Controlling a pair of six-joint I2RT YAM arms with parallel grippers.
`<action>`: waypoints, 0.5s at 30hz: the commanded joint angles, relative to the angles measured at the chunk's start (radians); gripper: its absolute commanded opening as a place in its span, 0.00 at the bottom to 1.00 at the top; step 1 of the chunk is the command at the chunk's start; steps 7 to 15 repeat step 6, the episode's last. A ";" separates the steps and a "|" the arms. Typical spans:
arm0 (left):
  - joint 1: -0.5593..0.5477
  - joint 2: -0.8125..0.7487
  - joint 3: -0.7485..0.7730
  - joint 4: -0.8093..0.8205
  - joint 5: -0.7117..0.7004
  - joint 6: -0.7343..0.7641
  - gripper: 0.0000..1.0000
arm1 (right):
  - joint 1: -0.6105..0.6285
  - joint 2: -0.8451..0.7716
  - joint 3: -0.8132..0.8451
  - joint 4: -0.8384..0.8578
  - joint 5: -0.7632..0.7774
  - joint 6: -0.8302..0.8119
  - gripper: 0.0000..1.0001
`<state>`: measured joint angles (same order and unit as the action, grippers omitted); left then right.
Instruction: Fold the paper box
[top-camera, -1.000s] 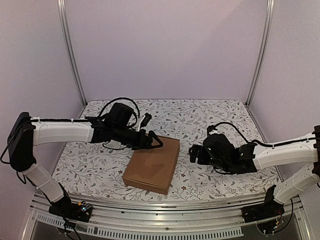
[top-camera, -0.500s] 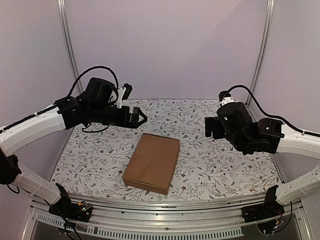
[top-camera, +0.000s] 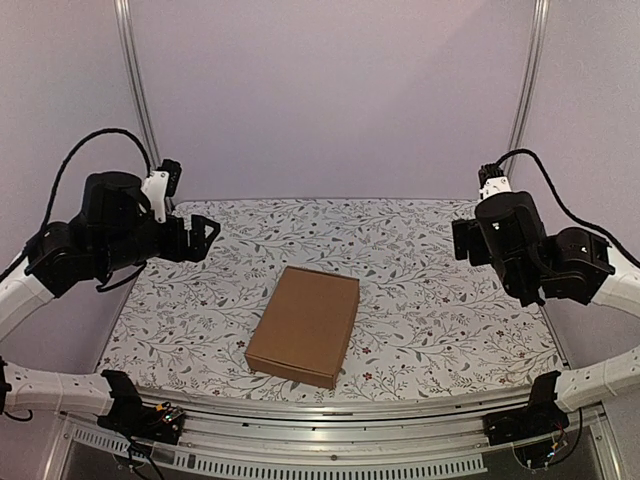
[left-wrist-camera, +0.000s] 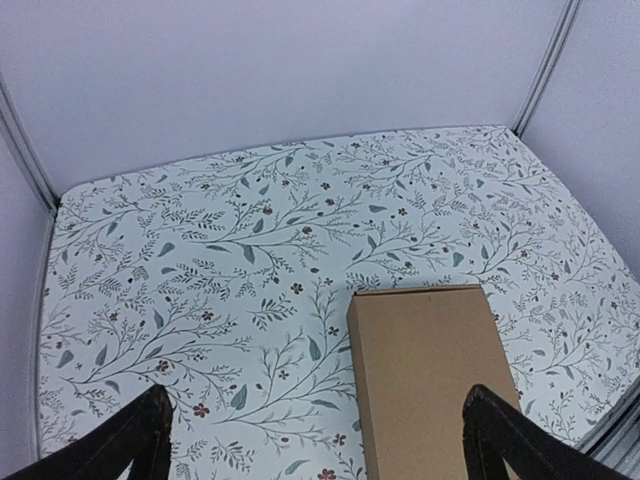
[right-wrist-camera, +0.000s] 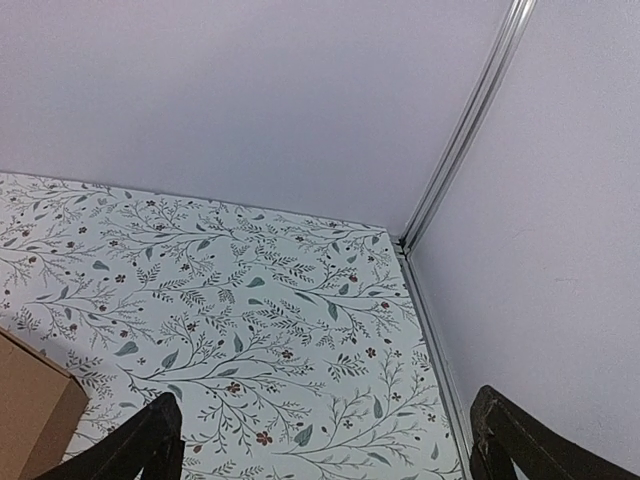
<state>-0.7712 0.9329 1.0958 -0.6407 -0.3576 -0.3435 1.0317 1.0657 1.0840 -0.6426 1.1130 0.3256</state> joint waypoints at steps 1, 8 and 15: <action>0.001 -0.054 -0.074 0.045 -0.009 0.062 1.00 | -0.002 -0.062 -0.037 -0.026 0.025 -0.018 0.99; 0.004 -0.067 -0.081 0.046 -0.008 0.066 0.99 | -0.001 -0.100 -0.083 0.006 -0.012 -0.005 0.99; 0.004 -0.067 -0.081 0.046 -0.008 0.066 0.99 | -0.001 -0.100 -0.083 0.006 -0.012 -0.005 0.99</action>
